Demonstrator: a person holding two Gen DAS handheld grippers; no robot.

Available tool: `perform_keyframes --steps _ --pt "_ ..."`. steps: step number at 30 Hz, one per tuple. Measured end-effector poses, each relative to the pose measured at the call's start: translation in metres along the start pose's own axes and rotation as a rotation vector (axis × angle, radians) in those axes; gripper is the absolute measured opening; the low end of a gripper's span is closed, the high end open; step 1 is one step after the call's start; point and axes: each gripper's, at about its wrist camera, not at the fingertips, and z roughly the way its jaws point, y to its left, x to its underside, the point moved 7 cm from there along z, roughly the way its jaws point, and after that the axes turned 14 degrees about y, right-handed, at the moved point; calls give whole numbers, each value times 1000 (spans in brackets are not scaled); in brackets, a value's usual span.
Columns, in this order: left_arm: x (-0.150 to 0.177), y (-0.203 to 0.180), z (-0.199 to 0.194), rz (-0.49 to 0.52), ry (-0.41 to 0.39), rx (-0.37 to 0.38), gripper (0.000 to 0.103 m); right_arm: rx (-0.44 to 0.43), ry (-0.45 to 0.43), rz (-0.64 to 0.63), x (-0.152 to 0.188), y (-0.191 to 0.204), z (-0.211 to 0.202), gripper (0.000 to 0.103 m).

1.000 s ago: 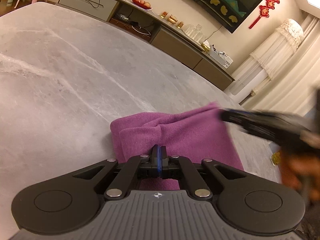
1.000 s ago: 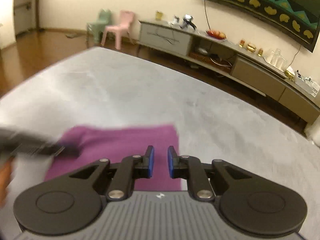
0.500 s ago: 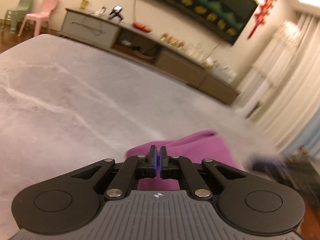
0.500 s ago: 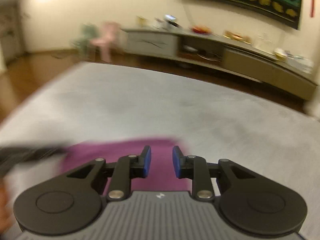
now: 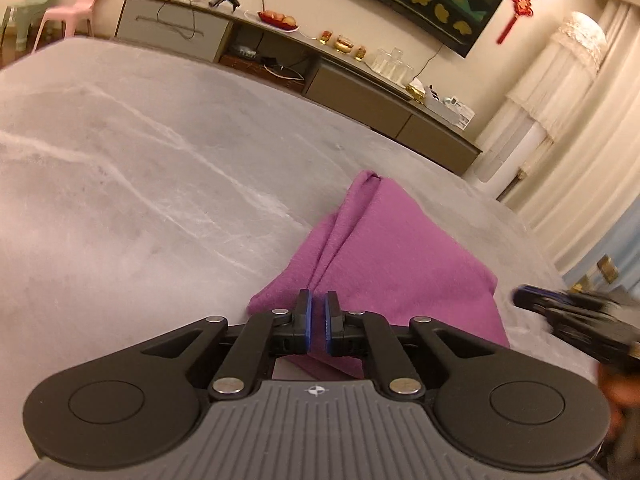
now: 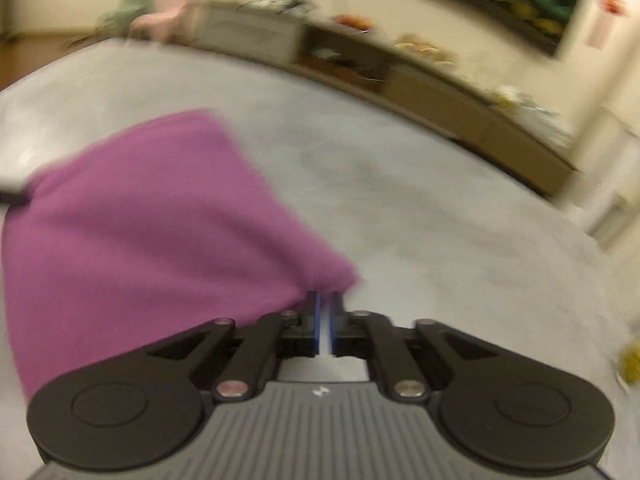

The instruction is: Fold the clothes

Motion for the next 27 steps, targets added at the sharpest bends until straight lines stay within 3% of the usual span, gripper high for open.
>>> perform_keyframes --steps 3,6,7,8,10,14,15,18,21,25,27 --pt "-6 8 2 -50 0 34 8 -221 -91 -15 17 43 -53 22" --pt "-8 7 3 -35 -28 20 8 -342 -65 -118 34 93 -53 25" --pt "-8 6 4 -27 -35 16 8 -325 -22 -151 41 103 -42 24" --pt "-5 5 4 -27 -37 14 8 -263 29 -182 48 105 -27 16" --pt "4 -3 6 -30 -13 37 8 -234 9 -206 51 95 -19 16" --pt "26 -35 16 25 72 104 7 -66 61 -137 37 44 -8 17" --pt "24 -36 12 25 51 90 7 -28 74 -126 37 33 -6 17" --pt "19 -37 1 24 -16 49 7 -105 76 -99 41 23 -29 18" --pt "7 -37 -14 49 -118 34 7 -188 1 -17 34 11 -62 20" --pt "3 -51 8 100 -72 64 7 -162 -87 60 6 1 -54 20" --pt "5 -51 22 127 -43 21 9 -157 -10 66 4 5 -15 20"
